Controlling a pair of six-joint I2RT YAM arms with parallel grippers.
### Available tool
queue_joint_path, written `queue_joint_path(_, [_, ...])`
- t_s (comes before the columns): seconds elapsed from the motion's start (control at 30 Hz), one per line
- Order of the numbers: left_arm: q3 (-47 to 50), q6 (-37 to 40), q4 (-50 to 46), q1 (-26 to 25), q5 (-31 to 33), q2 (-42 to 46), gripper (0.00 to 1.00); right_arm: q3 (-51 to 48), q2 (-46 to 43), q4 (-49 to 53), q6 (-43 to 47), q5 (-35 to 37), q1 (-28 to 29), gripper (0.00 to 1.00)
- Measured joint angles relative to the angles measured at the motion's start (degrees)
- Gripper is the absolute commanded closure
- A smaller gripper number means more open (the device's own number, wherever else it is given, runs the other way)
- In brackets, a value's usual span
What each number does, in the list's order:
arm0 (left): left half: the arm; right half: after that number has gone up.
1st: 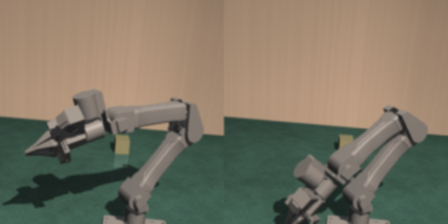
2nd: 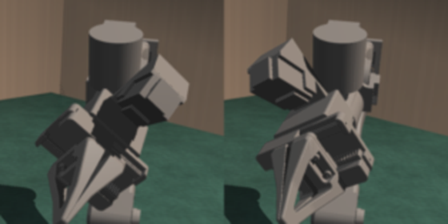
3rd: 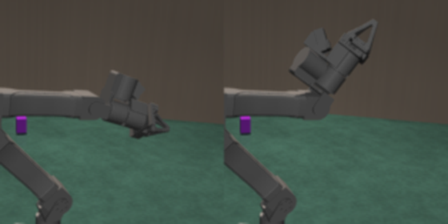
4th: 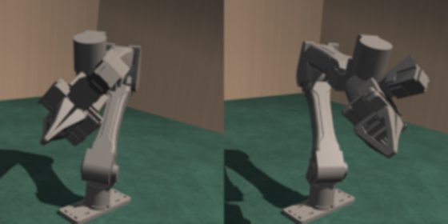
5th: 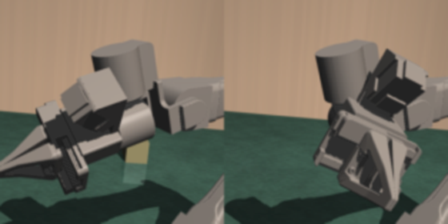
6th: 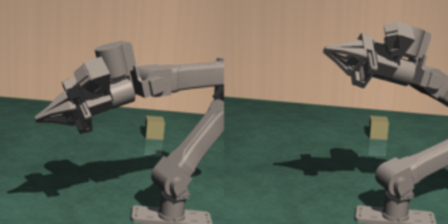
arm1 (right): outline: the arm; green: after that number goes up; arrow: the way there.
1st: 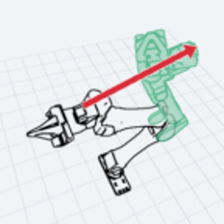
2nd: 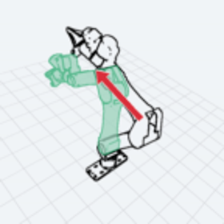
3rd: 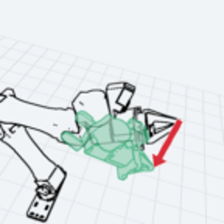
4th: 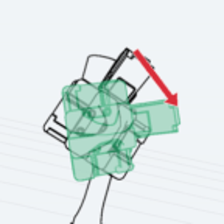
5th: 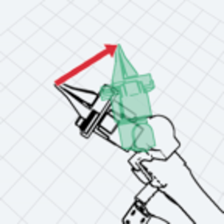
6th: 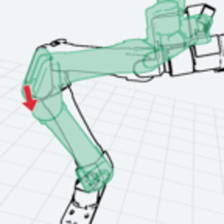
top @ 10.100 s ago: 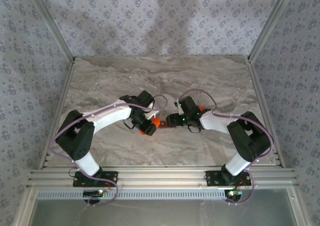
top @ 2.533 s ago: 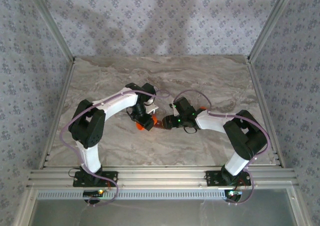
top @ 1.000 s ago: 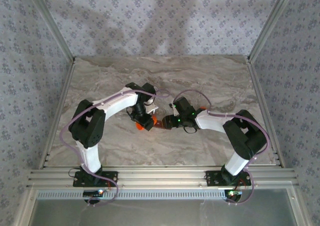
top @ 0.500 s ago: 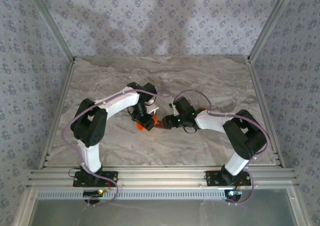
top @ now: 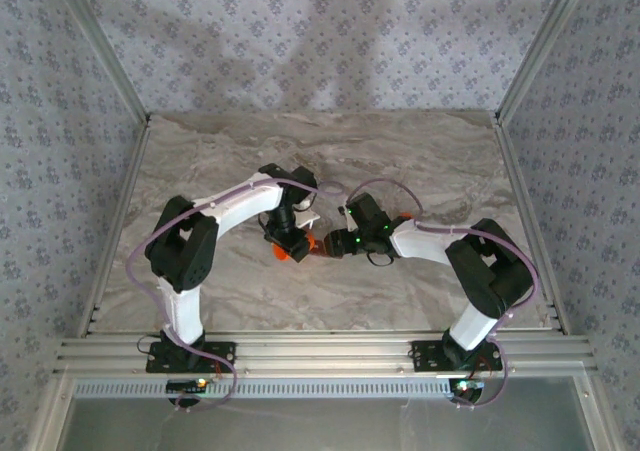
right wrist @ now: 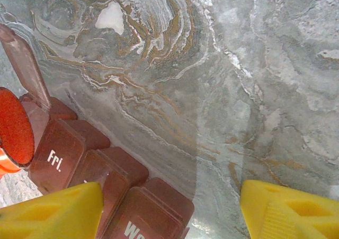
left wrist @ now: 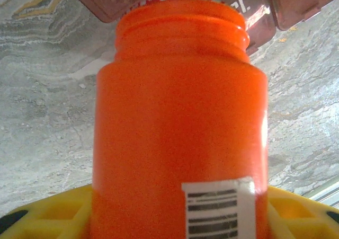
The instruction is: Sort the pills into containers
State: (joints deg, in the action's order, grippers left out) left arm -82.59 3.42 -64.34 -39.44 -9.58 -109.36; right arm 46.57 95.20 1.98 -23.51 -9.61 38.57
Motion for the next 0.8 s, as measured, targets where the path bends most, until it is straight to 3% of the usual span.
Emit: queue_joint_path(0.8, [-1.07, 0.00, -0.17, -0.07, 0.22, -0.04, 1.00, 0.00, 0.11, -0.07, 0.00, 0.00, 0.00, 0.28])
